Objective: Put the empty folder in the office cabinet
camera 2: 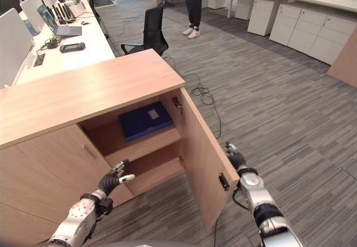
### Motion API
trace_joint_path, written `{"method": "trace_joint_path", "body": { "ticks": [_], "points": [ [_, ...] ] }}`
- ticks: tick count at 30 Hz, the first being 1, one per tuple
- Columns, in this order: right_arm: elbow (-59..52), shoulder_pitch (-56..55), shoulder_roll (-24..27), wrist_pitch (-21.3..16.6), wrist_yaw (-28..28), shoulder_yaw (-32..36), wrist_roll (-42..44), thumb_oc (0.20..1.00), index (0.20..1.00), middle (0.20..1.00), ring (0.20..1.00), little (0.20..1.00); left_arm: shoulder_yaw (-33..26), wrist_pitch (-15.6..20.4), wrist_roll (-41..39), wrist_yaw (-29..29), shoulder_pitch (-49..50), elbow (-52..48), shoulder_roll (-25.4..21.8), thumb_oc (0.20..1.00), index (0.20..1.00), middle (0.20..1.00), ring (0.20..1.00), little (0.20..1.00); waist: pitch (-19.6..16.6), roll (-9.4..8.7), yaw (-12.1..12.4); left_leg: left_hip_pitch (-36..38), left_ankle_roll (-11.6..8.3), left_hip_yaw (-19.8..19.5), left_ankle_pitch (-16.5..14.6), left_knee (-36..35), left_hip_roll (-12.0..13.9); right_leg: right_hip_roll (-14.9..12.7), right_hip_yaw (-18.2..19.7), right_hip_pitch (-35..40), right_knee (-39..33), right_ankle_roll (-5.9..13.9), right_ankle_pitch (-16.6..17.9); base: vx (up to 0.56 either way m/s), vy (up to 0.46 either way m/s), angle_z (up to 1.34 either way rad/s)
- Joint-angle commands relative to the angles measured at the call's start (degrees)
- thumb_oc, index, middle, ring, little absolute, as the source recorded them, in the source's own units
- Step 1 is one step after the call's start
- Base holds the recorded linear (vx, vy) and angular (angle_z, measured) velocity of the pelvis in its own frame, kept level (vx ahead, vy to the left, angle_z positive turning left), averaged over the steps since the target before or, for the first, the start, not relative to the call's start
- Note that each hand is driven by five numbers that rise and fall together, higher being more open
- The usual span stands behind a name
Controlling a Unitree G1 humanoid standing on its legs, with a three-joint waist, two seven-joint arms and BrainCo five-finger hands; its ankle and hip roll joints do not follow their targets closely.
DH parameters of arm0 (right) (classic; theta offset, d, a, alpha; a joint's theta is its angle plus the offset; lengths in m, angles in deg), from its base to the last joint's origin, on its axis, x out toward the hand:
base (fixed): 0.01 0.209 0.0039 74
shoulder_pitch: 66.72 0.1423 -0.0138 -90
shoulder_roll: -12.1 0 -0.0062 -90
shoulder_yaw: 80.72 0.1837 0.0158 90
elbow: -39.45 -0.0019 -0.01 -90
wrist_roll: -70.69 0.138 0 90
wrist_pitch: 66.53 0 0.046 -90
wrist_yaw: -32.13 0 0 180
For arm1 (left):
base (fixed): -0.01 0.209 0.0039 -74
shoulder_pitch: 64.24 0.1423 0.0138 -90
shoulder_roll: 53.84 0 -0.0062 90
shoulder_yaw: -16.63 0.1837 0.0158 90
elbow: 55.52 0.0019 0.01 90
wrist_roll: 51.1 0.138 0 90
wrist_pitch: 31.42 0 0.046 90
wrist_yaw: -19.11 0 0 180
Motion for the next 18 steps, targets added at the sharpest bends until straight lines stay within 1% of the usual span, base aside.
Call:
{"method": "trace_joint_path", "body": {
  "ticks": [1,5,7,9,13,16,17,18],
  "points": [
    [1.5,-1.3,-1.7,-1.0,-2.2,-2.9,-4.1,1.0,1.0,1.0,1.0,1.0,-2.2,3.8,0.8,-1.3,-2.4,-0.5,-1.5,1.0,1.0,1.0,1.0,1.0,0.9,-4.74,-1.6,-2.2,-0.98,-0.1,0.3,0.2,-0.8,-4.4,3.7,2.9,0.8,4.88,-6.0,-0.03,-0.021,0.04],
    [-3.6,-4.4,-2.8,-1.0,-4.0,-4.4,-4.8,1.0,1.0,1.0,1.0,1.0,-3.1,3.8,0.8,-1.5,-1.8,-0.2,-1.0,1.0,1.0,1.0,1.0,1.0,1.0,-4.83,-1.9,-2.4,-1.09,0.1,0.6,0.1,-0.7,-4.4,3.7,2.7,0.8,4.9,-6.0,-0.02,-0.014,0.01],
    [-5.7,-5.3,-3.7,-1.1,-4.6,-5.2,-3.7,1.0,1.0,1.0,1.0,1.0,-3.3,3.8,0.7,-1.8,-1.5,0.2,-0.7,1.0,1.0,1.0,1.0,1.0,1.0,-4.84,-2.0,-2.5,-1.22,0.1,0.8,0.1,-0.6,-4.3,3.6,2.6,0.8,4.85,-6.0,-0.04,-0.023,-0.03],
    [-8.2,-5.0,-4.8,-1.3,-5.3,-7.3,-3.2,1.0,1.0,1.0,1.0,1.0,-3.0,3.8,0.6,-2.0,-1.0,0.8,-0.3,1.0,1.0,1.0,1.0,1.0,1.0,-4.69,-1.6,-3.0,-1.43,-0.3,1.2,0.1,-0.5,-4.3,3.4,2.5,0.7,4.73,-6.1,-0.04,-0.021,0.0],
    [-9.8,-3.3,-6.1,-1.4,-5.2,-9.0,-2.0,1.0,1.0,1.0,1.0,1.0,-2.5,3.7,0.8,-2.3,-0.5,1.3,-0.2,1.0,1.0,1.0,1.0,1.0,1.2,-4.52,-0.9,-3.7,-1.91,-0.9,1.5,0.2,-0.2,-4.3,2.8,2.5,0.5,4.56,-6.2,-0.03,-0.013,0.1],
    [-10.5,-0.3,-7.1,-1.9,-4.3,-10.5,-0.5,1.0,1.0,1.0,1.0,1.0,-1.9,3.5,1.0,-2.5,-0.1,1.6,-0.4,1.0,1.0,1.0,1.0,1.0,1.8,-4.53,0.8,-4.8,-2.52,-1.7,2.1,1.2,0.0,-4.2,1.6,2.7,0.4,4.38,-6.2,-0.04,-0.012,0.21],
    [-10.4,1.4,-7.3,-2.1,-3.7,-10.9,0.2,1.0,1.0,1.0,1.0,1.0,-1.4,3.4,1.1,-2.6,-0.4,1.8,-0.6,1.0,1.0,1.0,1.0,1.0,2.5,-4.71,1.7,-6.5,-3.01,-2.0,2.1,3.1,0.1,-4.5,0.7,2.7,0.4,4.32,-6.3,-0.15,-0.027,0.32],
    [-10.7,4.2,-7.3,-2.2,-2.7,-11.1,1.1,1.0,1.0,1.0,1.0,1.0,-0.7,3.3,1.0,-2.6,-0.8,1.8,-0.8,1.0,1.0,1.0,1.0,1.0,3.7,-5.01,3.1,-9.9,-4.11,-2.2,2.1,7.2,0.5,-4.9,-1.1,2.8,0.3,4.12,-6.5,-0.16,-0.027,0.5]
  ]
}}
